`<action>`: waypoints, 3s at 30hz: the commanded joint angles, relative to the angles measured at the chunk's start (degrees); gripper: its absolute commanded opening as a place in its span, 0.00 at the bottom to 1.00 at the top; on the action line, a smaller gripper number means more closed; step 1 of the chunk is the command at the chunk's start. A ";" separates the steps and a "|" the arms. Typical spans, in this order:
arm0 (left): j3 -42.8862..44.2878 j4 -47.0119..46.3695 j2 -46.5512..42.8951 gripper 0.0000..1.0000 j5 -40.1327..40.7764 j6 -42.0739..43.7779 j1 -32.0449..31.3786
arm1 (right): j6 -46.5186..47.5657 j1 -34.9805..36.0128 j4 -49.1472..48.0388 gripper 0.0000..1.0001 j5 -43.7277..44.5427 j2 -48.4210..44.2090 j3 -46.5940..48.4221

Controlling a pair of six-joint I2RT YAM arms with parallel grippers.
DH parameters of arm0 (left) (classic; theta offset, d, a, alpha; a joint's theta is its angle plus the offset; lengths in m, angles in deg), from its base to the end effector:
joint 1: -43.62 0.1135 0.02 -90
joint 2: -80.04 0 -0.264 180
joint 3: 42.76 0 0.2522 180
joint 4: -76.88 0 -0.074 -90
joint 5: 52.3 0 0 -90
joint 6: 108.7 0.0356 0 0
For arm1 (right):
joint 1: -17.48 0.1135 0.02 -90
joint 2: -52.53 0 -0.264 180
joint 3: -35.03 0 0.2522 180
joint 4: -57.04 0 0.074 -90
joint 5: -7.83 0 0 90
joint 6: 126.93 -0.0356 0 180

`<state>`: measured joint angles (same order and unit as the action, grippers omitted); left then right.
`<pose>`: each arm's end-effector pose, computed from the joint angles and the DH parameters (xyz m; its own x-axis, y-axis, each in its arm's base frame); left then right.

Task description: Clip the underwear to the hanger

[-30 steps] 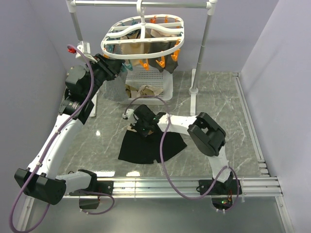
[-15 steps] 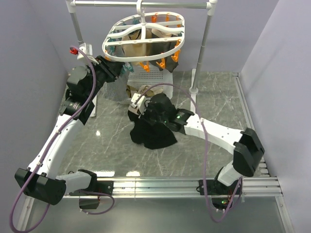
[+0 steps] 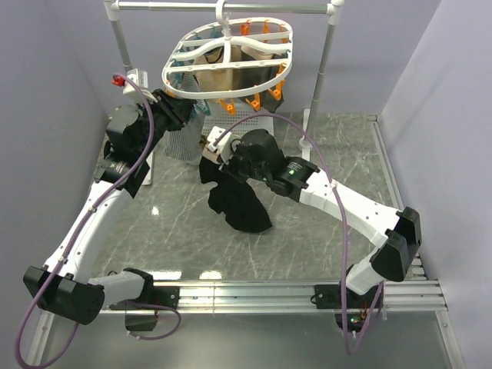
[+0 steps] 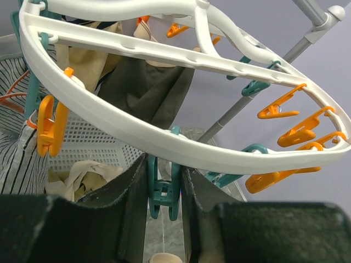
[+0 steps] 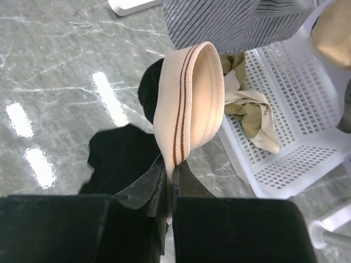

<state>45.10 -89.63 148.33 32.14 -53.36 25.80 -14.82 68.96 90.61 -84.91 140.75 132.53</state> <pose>0.2548 -0.0855 0.4548 -0.1424 -0.5488 -0.8238 0.3833 0.7367 -0.5571 0.2232 0.2832 0.3730 0.0670 -0.5195 -0.8518 -0.8456 0.4236 -0.3248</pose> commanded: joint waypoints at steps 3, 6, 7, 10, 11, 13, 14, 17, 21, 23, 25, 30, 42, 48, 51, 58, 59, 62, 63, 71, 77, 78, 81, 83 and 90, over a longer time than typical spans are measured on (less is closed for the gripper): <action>0.42 0.10 -0.44 0.00 -0.76 1.87 -0.02 | 1.18 -0.24 6.37 0.00 2.21 -0.52 6.95; 0.78 0.10 -0.18 0.00 -0.85 2.31 -0.02 | 1.45 -0.24 8.31 0.00 2.57 0.63 9.93; 0.78 0.10 -0.09 0.00 -0.94 2.31 -0.02 | 1.45 -0.24 8.83 0.00 2.57 0.89 10.64; 0.78 0.10 -0.09 0.00 -1.38 2.40 -0.19 | 2.06 -0.33 9.63 0.00 2.57 1.68 13.37; 0.95 0.10 -0.09 0.00 -1.38 2.49 -0.19 | 2.15 -0.33 9.80 0.00 2.57 1.95 14.68; 0.95 0.10 -0.09 0.00 -1.47 2.57 -0.28 | 2.50 -0.33 10.77 0.00 3.70 2.91 16.09; 0.95 0.10 -0.09 0.00 -1.56 2.66 -0.37 | 2.68 -0.33 11.03 0.00 3.80 3.35 17.40; 0.69 0.10 -0.18 0.00 -1.82 2.57 -0.54 | 3.20 -0.42 12.35 0.00 4.67 5.46 20.48; 0.34 0.10 -0.53 0.00 -2.00 2.75 -0.81 | 3.55 -0.42 14.20 0.00 6.08 7.66 24.36; 0.25 0.10 -0.53 0.00 -2.00 2.92 -0.81 | 3.82 -0.42 14.55 0.00 6.96 8.10 25.58; 0.25 0.10 -0.53 0.00 -1.82 3.19 -0.90 | 3.99 -0.42 14.64 0.00 7.31 8.37 26.12; 0.43 1.68 -0.35 0.00 -1.03 3.54 -1.07 | 3.91 -0.33 14.81 0.00 7.22 8.10 26.38; 0.69 1.94 0.44 0.00 -1.03 3.98 -2.04 | 4.52 0.37 15.17 0.00 7.49 8.89 28.58; 0.78 2.03 0.53 0.00 -0.42 4.51 -2.57 | 4.61 0.72 15.34 0.00 7.32 9.33 29.55; 0.69 1.86 0.53 0.00 -0.41 4.51 -2.65 | 4.96 0.98 15.34 0.00 7.49 9.25 29.37; 0.95 1.68 0.53 0.00 0.02 4.42 -2.74 | 5.58 1.51 14.90 0.00 7.93 8.89 27.44; 1.04 1.59 0.44 0.00 0.03 4.42 -2.74 | 5.66 1.51 14.90 0.00 8.02 8.81 27.09; 1.30 1.77 0.61 0.00 0.29 4.68 -2.74 | 5.75 1.60 14.46 0.00 8.11 8.37 26.03; 1.22 1.68 0.70 0.00 0.38 4.68 -2.74 | 5.84 1.69 14.38 0.00 8.28 8.28 25.94; 1.04 2.03 0.79 0.00 0.55 5.03 -2.92 | 5.93 1.87 14.38 0.00 8.72 8.63 26.55; 0.95 2.47 1.14 0.00 1.08 5.65 -3.09 | 6.19 2.13 14.55 0.00 8.89 8.89 28.14; 0.95 2.56 1.23 0.00 0.99 5.82 -3.18 | 6.19 2.30 14.46 0.00 8.98 8.89 28.05; 1.13 2.65 1.40 0.00 0.73 6.18 -3.44 | 6.37 2.31 14.38 0.00 9.16 8.98 28.14; 1.22 2.82 1.41 0.00 0.82 6.27 -3.53 | 6.54 2.39 14.46 0.00 9.25 9.24 28.49; 1.22 3.08 1.58 0.00 0.90 6.53 -3.88 | 6.81 2.57 14.29 0.00 9.86 9.86 29.20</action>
<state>45.10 -87.42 149.36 32.86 -48.00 22.39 -8.65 70.97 106.89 -76.37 150.24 158.72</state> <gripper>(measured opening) 0.302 0.042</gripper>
